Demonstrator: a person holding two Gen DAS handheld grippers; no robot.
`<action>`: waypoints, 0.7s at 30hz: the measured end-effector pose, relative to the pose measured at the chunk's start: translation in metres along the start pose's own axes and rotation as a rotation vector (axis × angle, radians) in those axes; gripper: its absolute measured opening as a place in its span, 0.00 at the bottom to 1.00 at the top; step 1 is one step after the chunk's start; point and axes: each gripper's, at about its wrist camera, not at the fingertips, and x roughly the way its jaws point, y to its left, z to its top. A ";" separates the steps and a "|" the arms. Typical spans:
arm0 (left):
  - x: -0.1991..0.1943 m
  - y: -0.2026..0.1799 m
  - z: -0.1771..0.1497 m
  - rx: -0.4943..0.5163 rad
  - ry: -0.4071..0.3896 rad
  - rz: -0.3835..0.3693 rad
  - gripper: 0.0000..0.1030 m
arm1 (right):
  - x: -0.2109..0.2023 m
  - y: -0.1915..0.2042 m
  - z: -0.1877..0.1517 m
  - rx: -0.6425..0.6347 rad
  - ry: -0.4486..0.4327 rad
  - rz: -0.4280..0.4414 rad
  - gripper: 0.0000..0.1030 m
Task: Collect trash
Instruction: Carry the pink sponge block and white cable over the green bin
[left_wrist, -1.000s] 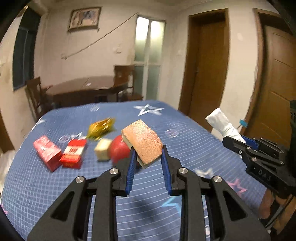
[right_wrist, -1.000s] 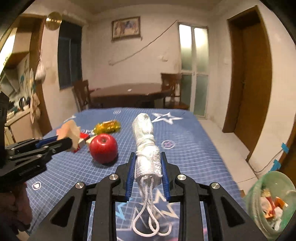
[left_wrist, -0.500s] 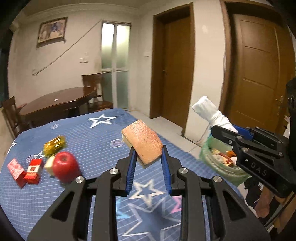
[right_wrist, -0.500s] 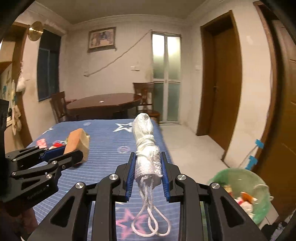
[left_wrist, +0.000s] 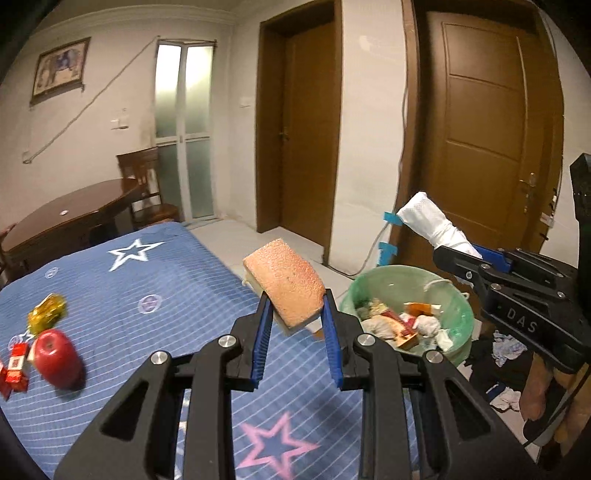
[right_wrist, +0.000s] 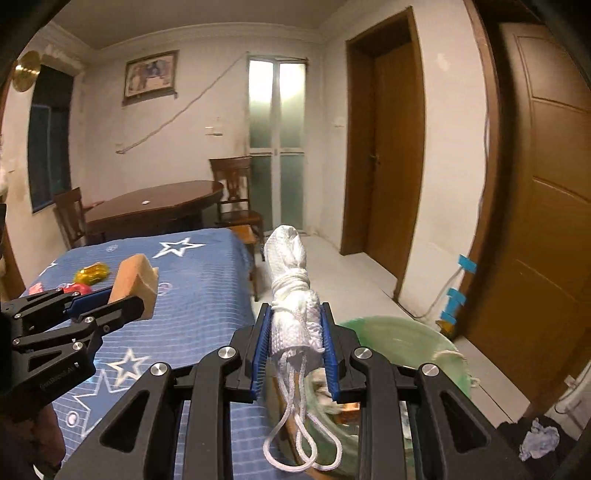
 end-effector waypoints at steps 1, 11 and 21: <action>0.004 -0.001 0.001 0.001 0.002 -0.009 0.24 | 0.001 -0.008 0.000 0.004 0.004 -0.008 0.26; 0.050 -0.047 0.019 0.026 0.047 -0.154 0.24 | 0.035 -0.089 -0.003 0.057 0.115 -0.085 0.26; 0.111 -0.082 0.026 0.041 0.154 -0.240 0.24 | 0.092 -0.141 -0.017 0.146 0.268 -0.104 0.26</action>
